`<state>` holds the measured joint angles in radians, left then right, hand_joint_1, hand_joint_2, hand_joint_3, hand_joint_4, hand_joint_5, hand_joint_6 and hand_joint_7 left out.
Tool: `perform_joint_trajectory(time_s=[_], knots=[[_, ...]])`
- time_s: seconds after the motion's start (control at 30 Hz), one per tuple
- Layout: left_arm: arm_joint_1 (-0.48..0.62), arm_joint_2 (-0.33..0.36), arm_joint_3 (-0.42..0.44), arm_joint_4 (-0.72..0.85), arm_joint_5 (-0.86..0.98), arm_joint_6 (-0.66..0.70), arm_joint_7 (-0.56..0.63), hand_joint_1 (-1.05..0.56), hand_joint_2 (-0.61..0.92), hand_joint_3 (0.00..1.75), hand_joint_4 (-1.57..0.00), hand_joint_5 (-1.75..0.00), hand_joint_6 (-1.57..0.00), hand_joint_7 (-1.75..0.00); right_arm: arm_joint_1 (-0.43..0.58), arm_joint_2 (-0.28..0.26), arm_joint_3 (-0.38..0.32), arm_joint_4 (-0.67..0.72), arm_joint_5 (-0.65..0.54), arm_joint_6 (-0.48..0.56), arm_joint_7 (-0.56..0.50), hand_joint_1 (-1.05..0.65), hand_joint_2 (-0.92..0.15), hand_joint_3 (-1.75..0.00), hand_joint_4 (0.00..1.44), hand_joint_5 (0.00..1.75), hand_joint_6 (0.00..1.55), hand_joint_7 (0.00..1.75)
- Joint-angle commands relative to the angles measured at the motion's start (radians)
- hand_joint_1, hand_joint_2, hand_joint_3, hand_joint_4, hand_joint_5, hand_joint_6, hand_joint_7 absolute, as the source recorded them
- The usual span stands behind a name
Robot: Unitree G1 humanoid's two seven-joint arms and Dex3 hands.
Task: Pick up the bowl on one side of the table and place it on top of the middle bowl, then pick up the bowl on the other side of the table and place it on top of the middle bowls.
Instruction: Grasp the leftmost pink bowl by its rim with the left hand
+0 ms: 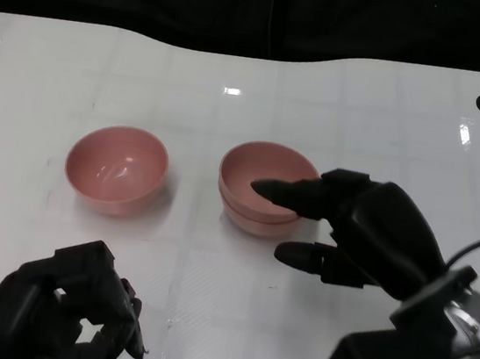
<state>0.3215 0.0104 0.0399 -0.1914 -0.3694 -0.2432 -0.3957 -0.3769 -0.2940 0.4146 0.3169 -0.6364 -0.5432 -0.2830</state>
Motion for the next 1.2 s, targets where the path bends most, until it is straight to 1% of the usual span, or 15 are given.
perform_joint_trajectory(time_s=[0.03, 0.1, 0.17, 0.2, 0.27, 0.3, 0.37, 0.5, 0.53, 0.6, 0.67, 0.73, 0.9, 1.03, 1.2], knots=[[-0.013, 0.017, 0.020, -0.010, -0.016, -0.008, -0.005, -0.18, 0.59, 0.96, -0.93, -1.33, -0.91, -1.13, 0.071, 0.006, -0.049, -0.019, 0.089, -0.099, -0.021, -0.29, -0.91, -0.10, 0.78, 0.96, 0.89, 0.17], [-0.017, 0.020, 0.027, -0.016, -0.025, -0.002, -0.008, -0.18, 0.65, 0.83, -0.89, -1.26, -0.89, -1.01, 0.101, 0.013, -0.065, -0.023, 0.130, -0.139, -0.008, -0.22, -0.92, -0.09, 0.77, 1.13, 0.94, 0.20], [-0.022, 0.027, 0.032, -0.020, -0.004, -0.022, -0.004, -0.20, 0.70, 0.65, -0.87, -1.15, -0.90, -0.84, 0.143, 0.020, -0.083, -0.035, 0.184, -0.169, 0.015, -0.21, -0.91, -0.13, 0.74, 1.19, 0.97, 0.25], [-0.023, 0.030, 0.035, -0.025, 0.013, -0.033, 0.002, -0.21, 0.77, 0.47, -0.85, -1.06, -0.90, -0.71, 0.166, 0.021, -0.092, -0.044, 0.202, -0.184, 0.022, -0.20, -0.85, -0.29, 0.74, 1.18, 0.96, 0.36], [-0.027, 0.036, 0.038, -0.031, 0.035, -0.051, 0.007, -0.22, 0.87, 0.23, -0.83, -0.92, -0.91, -0.50, 0.196, 0.023, -0.107, -0.054, 0.231, -0.217, 0.033, -0.18, -0.62, -0.76, 0.74, 1.23, 0.88, 0.62], [-0.029, 0.037, 0.039, -0.034, 0.034, -0.052, 0.006, -0.24, 0.89, 0.16, -0.82, -0.88, -0.92, -0.42, 0.211, 0.023, -0.114, -0.061, 0.249, -0.231, 0.044, -0.16, -0.55, -0.89, 0.75, 1.25, 0.86, 0.70], [-0.033, 0.039, 0.040, -0.035, 0.037, -0.066, 0.004, -0.29, 0.91, 0.06, -0.77, -0.77, -0.89, -0.28, 0.236, 0.024, -0.124, -0.075, 0.296, -0.248, 0.079, -0.15, -0.50, -1.02, 0.75, 1.28, 0.83, 0.80], [-0.036, 0.042, 0.039, -0.031, 0.045, -0.084, 0.003, -0.34, 0.92, 0.02, -0.73, -0.70, -0.86, -0.18, 0.258, 0.033, -0.140, -0.091, 0.341, -0.254, 0.133, -0.15, -0.52, -1.02, 0.73, 1.32, 0.81, 0.87], [-0.036, 0.050, 0.045, -0.031, 0.100, -0.113, 0.021, -0.34, 0.92, 0.02, -0.73, -0.70, -0.86, -0.17, 0.291, 0.036, -0.142, -0.119, 0.401, -0.240, 0.163, -0.15, -0.52, -1.02, 0.73, 1.32, 0.81, 0.87], [-0.037, 0.060, 0.055, -0.032, 0.184, -0.154, 0.049, -0.37, 0.92, 0.03, -0.70, -0.56, -0.77, -0.07, 0.345, 0.042, -0.151, -0.167, 0.484, -0.212, 0.210, -0.13, -0.54, -0.99, 0.76, 1.37, 0.85, 0.95], [-0.039, 0.069, 0.065, -0.036, 0.254, -0.179, 0.079, -0.38, 0.92, 0.03, -0.69, -0.50, -0.75, -0.04, 0.386, 0.048, -0.163, -0.213, 0.526, -0.176, 0.243, -0.11, -0.53, -1.03, 0.77, 1.42, 0.86, 1.01], [-0.042, 0.096, 0.080, -0.051, 0.340, -0.196, 0.109, -0.41, 0.92, 0.04, -0.64, -0.44, -0.69, -0.01, 0.430, 0.052, -0.175, -0.263, 0.567, -0.133, 0.273, -0.08, -0.45, -1.21, 0.83, 1.56, 0.88, 1.13], [-0.063, 0.163, 0.115, -0.118, 0.520, -0.135, 0.173, -0.53, 0.92, 0.02, -0.58, -0.37, -0.64, 0.00, 0.496, 0.063, -0.194, -0.350, 0.676, -0.025, 0.365, -0.07, -0.41, -1.41, 0.84, 1.71, 0.83, 1.33], [-0.091, 0.211, 0.123, -0.155, 0.640, -0.076, 0.202, -0.56, 0.90, 0.00, -0.55, -0.33, -0.60, 0.00, 0.539, 0.069, -0.217, -0.403, 0.725, 0.054, 0.410, -0.09, -0.37, -1.49, 0.87, 1.74, 0.76, 1.51], [-0.128, 0.252, 0.109, -0.177, 0.789, -0.023, 0.239, -0.59, 0.90, 0.00, -0.52, -0.28, -0.55, 0.00, 0.547, 0.091, -0.244, -0.406, 0.733, 0.083, 0.441, -0.10, -0.35, -1.50, 0.87, 1.75, 0.74, 1.57]])
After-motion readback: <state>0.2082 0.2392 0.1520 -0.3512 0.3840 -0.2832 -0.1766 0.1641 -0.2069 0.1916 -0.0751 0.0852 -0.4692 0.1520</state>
